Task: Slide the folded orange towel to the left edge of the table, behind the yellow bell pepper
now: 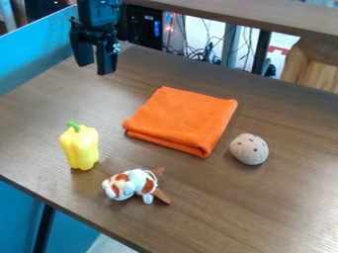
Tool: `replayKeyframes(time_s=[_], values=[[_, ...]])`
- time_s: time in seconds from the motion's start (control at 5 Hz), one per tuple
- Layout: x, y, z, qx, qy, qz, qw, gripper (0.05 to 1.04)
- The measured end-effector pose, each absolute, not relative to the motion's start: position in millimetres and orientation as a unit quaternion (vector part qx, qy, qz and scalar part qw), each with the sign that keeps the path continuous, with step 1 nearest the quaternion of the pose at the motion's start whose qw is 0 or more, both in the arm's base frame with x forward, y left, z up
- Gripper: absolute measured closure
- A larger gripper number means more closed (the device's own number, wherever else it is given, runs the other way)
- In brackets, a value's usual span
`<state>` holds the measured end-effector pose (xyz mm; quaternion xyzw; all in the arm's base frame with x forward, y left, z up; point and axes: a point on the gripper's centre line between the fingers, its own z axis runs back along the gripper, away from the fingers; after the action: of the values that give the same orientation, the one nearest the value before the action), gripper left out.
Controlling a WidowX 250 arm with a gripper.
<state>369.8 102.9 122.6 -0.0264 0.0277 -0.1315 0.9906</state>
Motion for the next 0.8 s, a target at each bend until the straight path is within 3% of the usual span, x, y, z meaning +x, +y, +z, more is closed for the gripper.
replayKeyframes(time_s=[0.2,0.4,0.8], values=[[368,102,103,-0.039,0.054,-0.133,0.989,0.082],[381,70,92,-0.066,0.08,-0.204,0.974,0.082],[403,4,74,-0.055,0.085,-0.257,0.961,0.082]])
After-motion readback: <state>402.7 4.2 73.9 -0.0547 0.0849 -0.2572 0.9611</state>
